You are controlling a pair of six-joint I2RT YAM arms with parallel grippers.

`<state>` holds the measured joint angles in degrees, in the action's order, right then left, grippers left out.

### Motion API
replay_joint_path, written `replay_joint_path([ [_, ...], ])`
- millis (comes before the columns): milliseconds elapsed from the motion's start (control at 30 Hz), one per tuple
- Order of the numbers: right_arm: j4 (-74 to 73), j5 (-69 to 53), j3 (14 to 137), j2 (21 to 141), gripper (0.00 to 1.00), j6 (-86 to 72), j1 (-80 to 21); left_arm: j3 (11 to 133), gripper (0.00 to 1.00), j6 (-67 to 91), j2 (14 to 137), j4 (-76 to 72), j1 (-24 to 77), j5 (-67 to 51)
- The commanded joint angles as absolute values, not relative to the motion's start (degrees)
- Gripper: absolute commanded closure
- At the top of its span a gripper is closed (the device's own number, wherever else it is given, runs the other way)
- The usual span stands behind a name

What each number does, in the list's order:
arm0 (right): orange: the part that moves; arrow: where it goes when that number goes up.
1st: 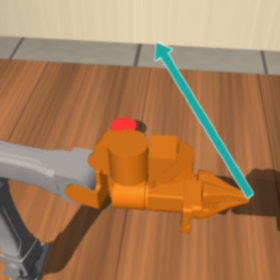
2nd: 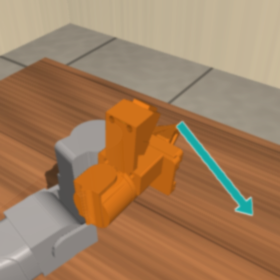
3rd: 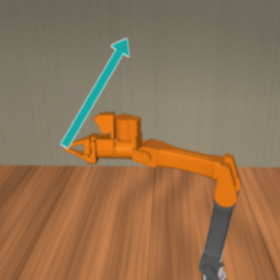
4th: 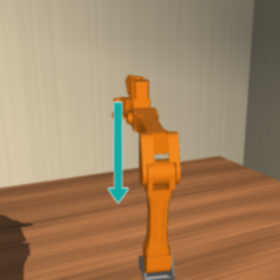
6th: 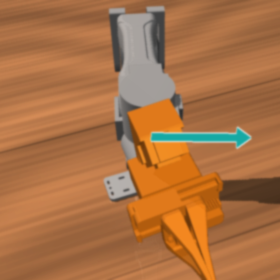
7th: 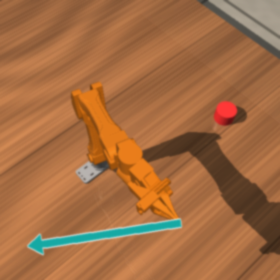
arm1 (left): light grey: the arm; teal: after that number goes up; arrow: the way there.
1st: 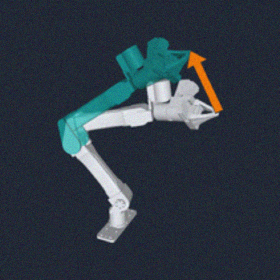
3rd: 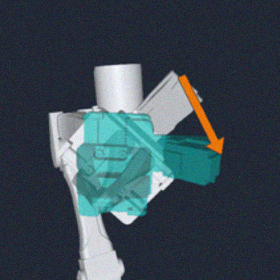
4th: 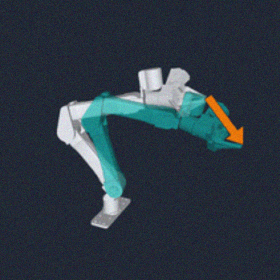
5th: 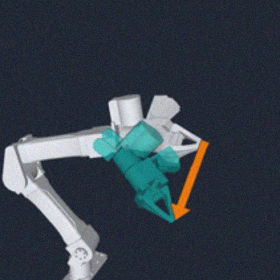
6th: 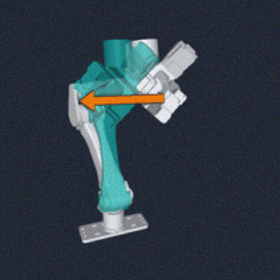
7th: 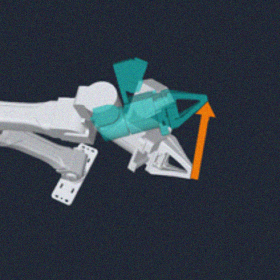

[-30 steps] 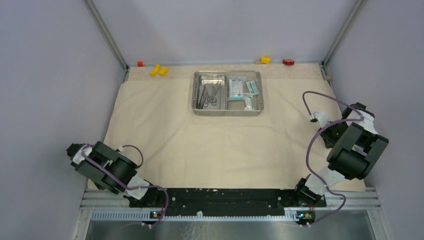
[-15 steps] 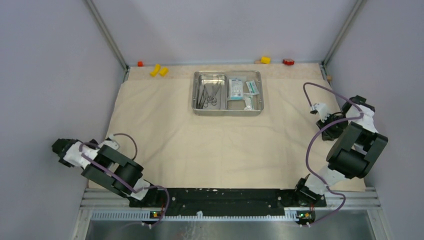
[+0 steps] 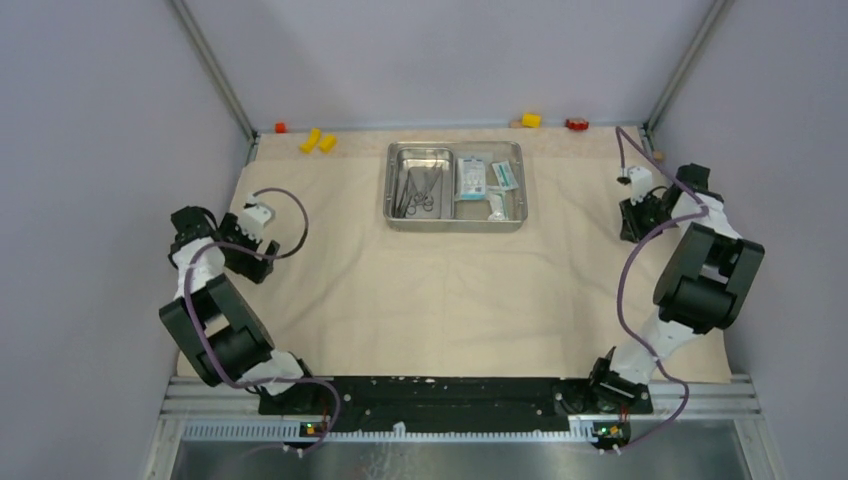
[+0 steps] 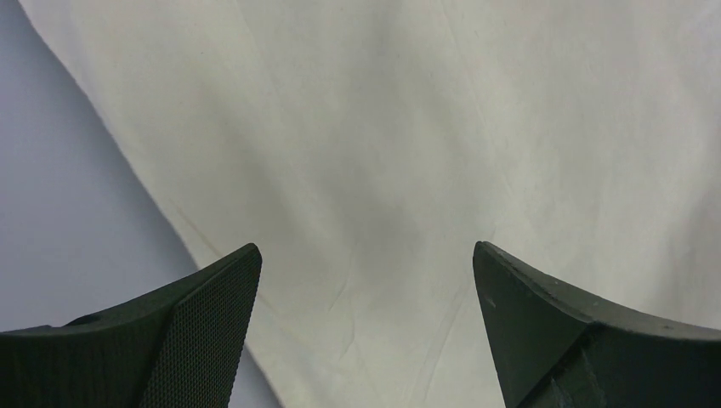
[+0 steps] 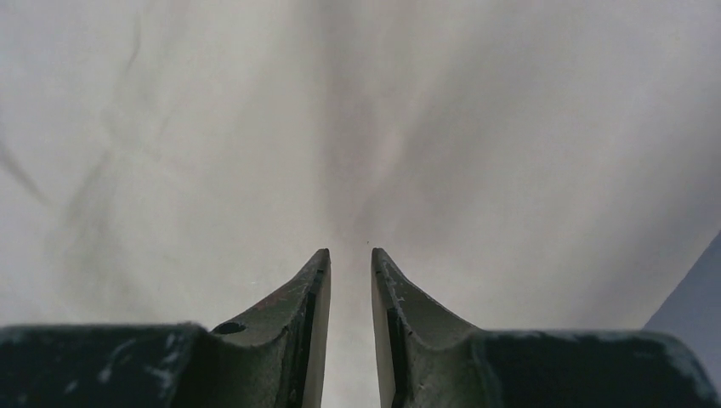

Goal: Open and lay out the surgical kit
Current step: Smooth out the surgical kit at the center of the board.

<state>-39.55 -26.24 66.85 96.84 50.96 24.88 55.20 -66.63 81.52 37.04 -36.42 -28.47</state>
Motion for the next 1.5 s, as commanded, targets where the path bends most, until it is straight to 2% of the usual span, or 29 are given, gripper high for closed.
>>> replay_joint_path([
  [0,-28.3,-25.7,74.1,104.9,0.76,38.8,24.9,56.6,0.02,-49.0,88.1,25.3,-34.4,-31.1],
  [233,-25.8,-21.0,78.5,114.7,0.78,38.1,24.8,58.3,0.04,-45.1,97.7,18.5,-33.8,-25.9],
  [567,-23.7,-14.3,78.1,117.8,0.81,41.4,24.9,55.1,0.04,-50.9,102.8,12.4,-33.9,-12.0],
  [767,-24.5,-10.5,77.6,117.1,0.82,45.4,25.3,52.5,0.04,-54.2,102.2,11.5,-33.9,-9.4],
  [1100,-30.4,-14.0,75.2,110.1,0.80,50.7,26.9,48.1,0.03,-59.2,95.5,19.6,-33.9,-12.0],
  [1300,-35.4,-23.5,73.2,101.8,0.76,50.3,26.8,48.5,0.01,-55.9,88.5,23.0,-33.9,-16.5],
  [1467,-39.1,-29.4,65.7,93.5,0.72,54.2,26.8,49.3,0.01,-53.4,81.1,25.6,-33.9,-20.2],
])
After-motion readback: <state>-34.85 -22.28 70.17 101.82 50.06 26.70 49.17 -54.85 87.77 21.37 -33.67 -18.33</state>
